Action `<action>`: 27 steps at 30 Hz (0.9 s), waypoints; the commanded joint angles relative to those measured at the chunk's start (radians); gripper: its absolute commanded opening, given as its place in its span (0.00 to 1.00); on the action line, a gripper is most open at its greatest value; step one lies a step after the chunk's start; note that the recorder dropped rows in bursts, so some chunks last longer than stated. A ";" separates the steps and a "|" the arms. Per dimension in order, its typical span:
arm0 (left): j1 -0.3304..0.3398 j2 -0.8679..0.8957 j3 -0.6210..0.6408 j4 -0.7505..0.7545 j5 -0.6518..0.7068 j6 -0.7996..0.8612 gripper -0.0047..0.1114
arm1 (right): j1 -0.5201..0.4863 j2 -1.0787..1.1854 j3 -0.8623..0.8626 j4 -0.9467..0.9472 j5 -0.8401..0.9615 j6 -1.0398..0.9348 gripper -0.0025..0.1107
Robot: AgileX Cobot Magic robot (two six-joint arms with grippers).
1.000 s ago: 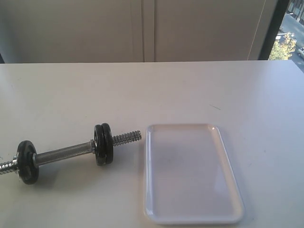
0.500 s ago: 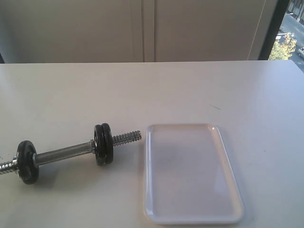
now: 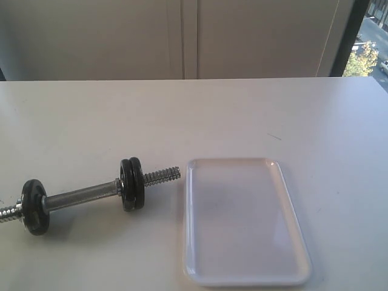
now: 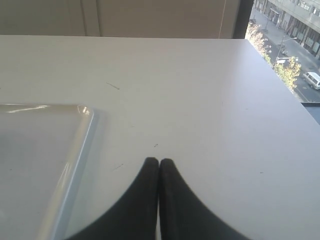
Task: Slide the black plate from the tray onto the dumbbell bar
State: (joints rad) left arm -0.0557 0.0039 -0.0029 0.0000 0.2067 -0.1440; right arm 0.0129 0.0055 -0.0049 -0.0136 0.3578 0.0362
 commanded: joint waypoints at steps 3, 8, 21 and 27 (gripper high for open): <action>-0.006 -0.004 0.003 0.006 -0.003 -0.007 0.04 | 0.006 -0.005 0.005 -0.005 -0.014 0.009 0.02; -0.006 -0.004 0.003 0.006 -0.003 -0.007 0.04 | 0.006 -0.005 0.005 -0.005 -0.014 0.009 0.02; -0.006 -0.004 0.003 0.006 -0.003 -0.007 0.04 | 0.009 -0.005 0.005 -0.005 -0.014 0.009 0.02; -0.006 -0.004 0.003 0.006 -0.003 -0.007 0.04 | 0.036 -0.005 0.005 -0.005 -0.014 0.009 0.02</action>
State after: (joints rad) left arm -0.0557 0.0039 -0.0029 0.0000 0.2067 -0.1440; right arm 0.0344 0.0055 -0.0049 -0.0136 0.3578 0.0411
